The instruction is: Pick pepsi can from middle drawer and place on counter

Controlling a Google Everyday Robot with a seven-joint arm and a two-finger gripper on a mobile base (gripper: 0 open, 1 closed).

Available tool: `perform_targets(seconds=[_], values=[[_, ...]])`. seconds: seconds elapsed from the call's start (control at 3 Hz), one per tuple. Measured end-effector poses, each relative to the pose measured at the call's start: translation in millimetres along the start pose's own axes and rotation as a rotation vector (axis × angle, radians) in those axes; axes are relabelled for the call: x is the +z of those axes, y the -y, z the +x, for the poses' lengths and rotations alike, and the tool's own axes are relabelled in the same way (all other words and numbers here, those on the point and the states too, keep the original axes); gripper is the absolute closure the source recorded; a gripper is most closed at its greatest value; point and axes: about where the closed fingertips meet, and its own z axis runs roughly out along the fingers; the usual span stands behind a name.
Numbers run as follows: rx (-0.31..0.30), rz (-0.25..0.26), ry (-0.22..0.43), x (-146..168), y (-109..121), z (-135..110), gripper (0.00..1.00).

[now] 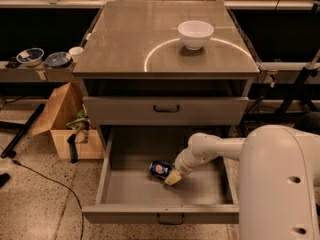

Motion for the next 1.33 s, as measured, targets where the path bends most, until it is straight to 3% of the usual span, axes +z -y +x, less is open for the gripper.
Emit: perform_targets(seconds=[0.67,1.33], values=[[-0.014,-0.019,-0.007,-3.3,-4.0,-2.2,1.0],[-0.083,-0.035,-0.018,-35.3,-21.3,-13.2,1.0]])
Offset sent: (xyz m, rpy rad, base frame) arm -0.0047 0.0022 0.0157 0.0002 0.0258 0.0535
